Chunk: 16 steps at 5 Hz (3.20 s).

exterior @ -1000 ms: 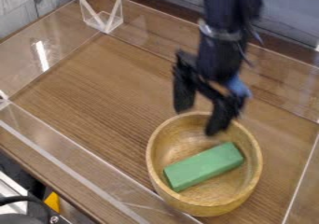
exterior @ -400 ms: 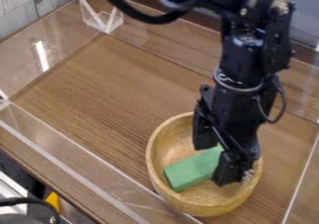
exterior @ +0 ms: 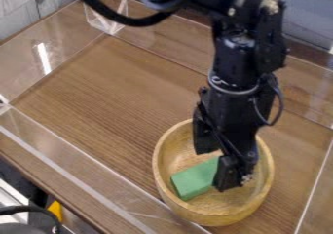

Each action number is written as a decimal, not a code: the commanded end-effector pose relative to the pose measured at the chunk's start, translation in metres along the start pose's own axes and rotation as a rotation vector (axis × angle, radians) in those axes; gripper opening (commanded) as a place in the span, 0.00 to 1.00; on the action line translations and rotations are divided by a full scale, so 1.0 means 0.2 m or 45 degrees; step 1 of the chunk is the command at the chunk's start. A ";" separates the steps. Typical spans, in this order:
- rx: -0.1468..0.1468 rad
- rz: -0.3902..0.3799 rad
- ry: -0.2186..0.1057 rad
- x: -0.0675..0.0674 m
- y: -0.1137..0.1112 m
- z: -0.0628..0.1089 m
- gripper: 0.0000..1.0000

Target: Remove the green block from inside the brown bowl and put it on the table

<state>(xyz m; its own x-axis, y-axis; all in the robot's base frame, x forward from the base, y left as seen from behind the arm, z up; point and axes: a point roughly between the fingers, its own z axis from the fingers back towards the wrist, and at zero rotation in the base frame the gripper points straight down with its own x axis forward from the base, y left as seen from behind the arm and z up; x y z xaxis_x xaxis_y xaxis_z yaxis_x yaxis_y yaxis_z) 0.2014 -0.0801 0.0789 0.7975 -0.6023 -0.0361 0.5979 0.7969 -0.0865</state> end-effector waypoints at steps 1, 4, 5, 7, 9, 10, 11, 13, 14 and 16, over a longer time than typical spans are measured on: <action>0.021 0.009 -0.101 0.00 0.04 0.04 1.00; 0.022 0.033 -0.171 0.05 0.11 -0.07 1.00; 0.015 0.044 -0.173 0.04 0.11 -0.05 1.00; 0.007 0.062 -0.183 0.04 0.11 -0.01 1.00; 0.011 0.078 -0.196 0.06 0.11 0.01 1.00; 0.012 0.083 -0.202 0.07 0.11 0.00 1.00; 0.011 0.088 -0.206 0.08 0.11 -0.01 1.00; 0.011 0.092 -0.200 0.08 0.11 -0.06 1.00; 0.013 0.091 -0.195 0.07 0.11 -0.08 1.00; 0.019 0.089 -0.184 0.06 0.11 -0.14 1.00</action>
<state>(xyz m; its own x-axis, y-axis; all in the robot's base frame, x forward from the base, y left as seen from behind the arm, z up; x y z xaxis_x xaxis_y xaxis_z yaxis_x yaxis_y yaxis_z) 0.2198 -0.0690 0.0433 0.8462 -0.5269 0.0792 0.5323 0.8424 -0.0839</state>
